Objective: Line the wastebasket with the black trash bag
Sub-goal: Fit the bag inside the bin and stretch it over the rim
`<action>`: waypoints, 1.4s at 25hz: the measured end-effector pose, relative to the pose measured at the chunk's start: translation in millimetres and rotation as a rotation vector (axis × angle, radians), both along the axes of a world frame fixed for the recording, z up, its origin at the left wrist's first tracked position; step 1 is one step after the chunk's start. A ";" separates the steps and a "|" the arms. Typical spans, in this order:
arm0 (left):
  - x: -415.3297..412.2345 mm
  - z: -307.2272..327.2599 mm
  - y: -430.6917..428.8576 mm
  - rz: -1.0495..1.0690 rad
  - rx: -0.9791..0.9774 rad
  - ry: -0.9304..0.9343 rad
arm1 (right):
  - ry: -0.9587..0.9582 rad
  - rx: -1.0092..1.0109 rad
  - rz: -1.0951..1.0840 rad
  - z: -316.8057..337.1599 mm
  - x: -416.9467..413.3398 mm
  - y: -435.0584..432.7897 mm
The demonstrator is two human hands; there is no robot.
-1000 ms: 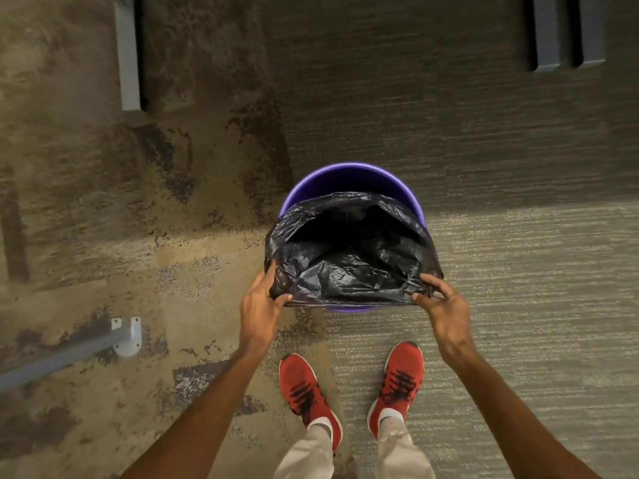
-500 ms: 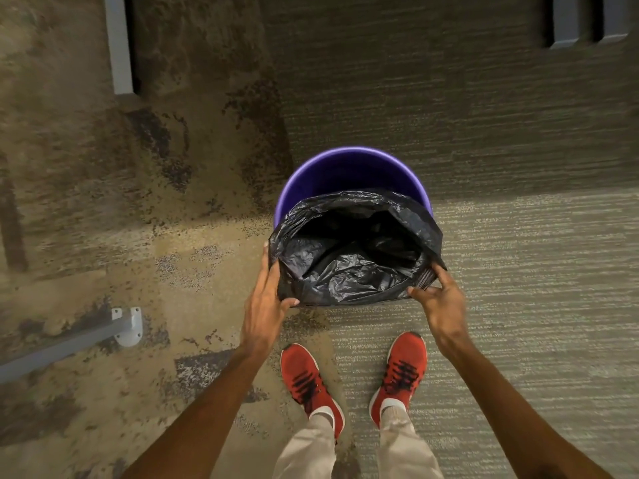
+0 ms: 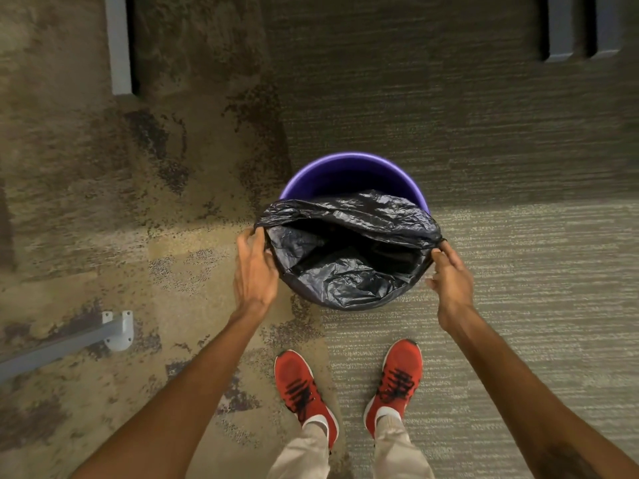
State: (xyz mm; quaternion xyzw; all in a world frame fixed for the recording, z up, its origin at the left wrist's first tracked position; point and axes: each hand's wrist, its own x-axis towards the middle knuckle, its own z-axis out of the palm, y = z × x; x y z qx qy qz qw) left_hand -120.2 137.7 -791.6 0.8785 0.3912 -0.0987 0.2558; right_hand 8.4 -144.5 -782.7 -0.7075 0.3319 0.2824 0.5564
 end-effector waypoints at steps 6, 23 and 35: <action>32.6 6.2 9.3 0.050 0.010 0.050 | -0.116 0.006 0.057 4.7 21.2 15.9; 81.9 9.8 -8.1 0.013 0.146 -0.018 | -0.634 -0.560 0.707 -9.6 58.4 47.0; 106.4 5.0 -19.7 -0.085 0.113 -0.058 | -0.741 -0.712 0.952 -10.7 93.8 59.5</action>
